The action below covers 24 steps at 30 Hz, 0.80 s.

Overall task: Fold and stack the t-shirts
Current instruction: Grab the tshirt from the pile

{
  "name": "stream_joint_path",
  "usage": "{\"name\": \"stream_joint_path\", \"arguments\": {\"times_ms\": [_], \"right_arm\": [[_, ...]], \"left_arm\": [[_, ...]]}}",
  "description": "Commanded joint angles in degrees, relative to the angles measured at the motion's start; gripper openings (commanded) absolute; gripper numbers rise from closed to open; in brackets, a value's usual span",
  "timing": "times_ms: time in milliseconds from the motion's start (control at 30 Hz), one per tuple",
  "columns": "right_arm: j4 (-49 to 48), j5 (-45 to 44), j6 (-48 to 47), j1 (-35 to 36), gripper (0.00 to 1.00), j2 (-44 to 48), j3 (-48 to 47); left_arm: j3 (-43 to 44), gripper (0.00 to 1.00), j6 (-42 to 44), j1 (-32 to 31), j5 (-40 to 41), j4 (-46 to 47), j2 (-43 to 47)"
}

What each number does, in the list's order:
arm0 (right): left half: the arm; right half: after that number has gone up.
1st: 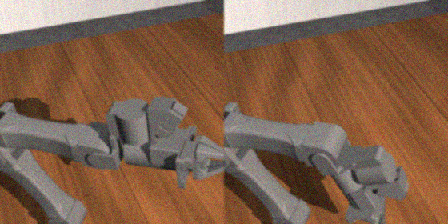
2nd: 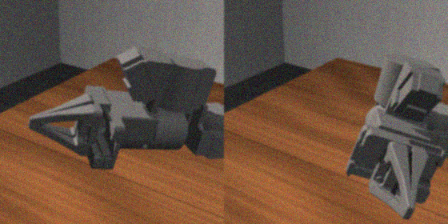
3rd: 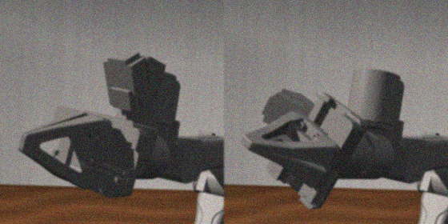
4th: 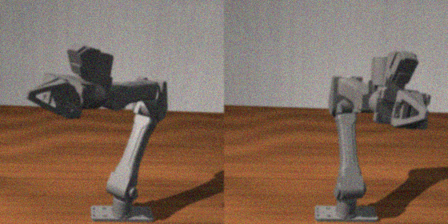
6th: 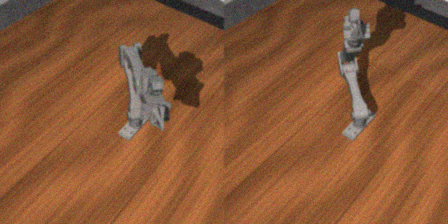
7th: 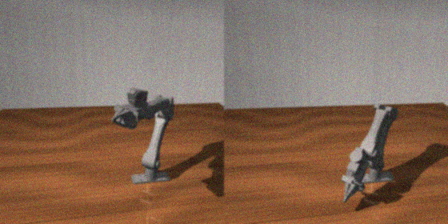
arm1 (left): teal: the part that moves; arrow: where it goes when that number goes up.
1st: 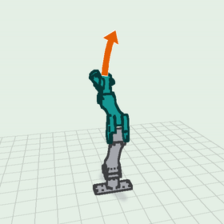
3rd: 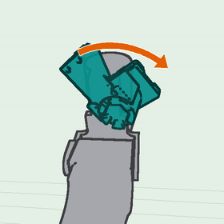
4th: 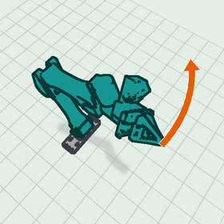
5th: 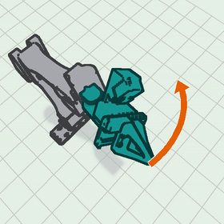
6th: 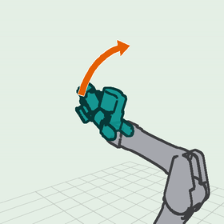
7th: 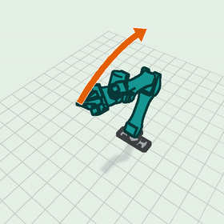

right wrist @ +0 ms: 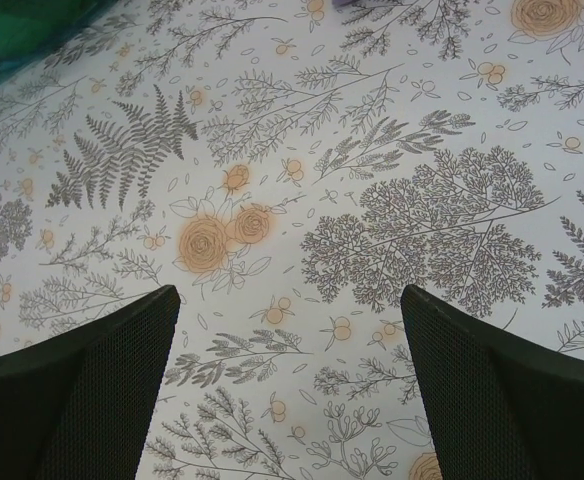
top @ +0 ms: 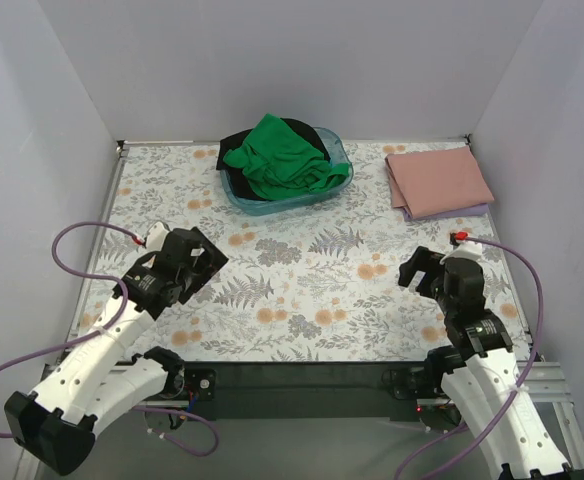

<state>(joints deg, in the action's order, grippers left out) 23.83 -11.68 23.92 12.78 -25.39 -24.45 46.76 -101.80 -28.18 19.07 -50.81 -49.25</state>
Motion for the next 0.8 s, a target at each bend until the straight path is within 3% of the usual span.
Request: {"name": "stream_joint_path", "arguments": {"times_ms": [0, 133, 267, 533, 767], "right_arm": [[-0.9, 1.4, 0.78, -0.03, 0.98, -0.8, -0.6], [-0.98, 1.92, 0.07, 0.06, 0.98, -2.29, -0.78], [-1.68, 3.77, -0.02, 0.06, 0.98, -4.32, -0.78], [-4.76, 8.87, 0.25, 0.06, 0.98, -7.13, -0.16], [-7.13, 8.7, -0.02, -0.03, 0.98, -6.78, 0.54]], "left_arm": [[1.92, 0.98, 2.47, 0.32, -0.7, 2.54, -1.45], [8.42, 0.98, 5.02, 0.32, -0.61, 6.94, -9.7], [15.88, 0.98, 9.59, 1.63, -1.93, 14.14, -24.95], [43.98, 0.98, 19.96, 6.12, -7.38, 17.32, -53.11], [67.19, 0.89, 24.62, 7.79, 0.07, 13.63, -75.35]]}}
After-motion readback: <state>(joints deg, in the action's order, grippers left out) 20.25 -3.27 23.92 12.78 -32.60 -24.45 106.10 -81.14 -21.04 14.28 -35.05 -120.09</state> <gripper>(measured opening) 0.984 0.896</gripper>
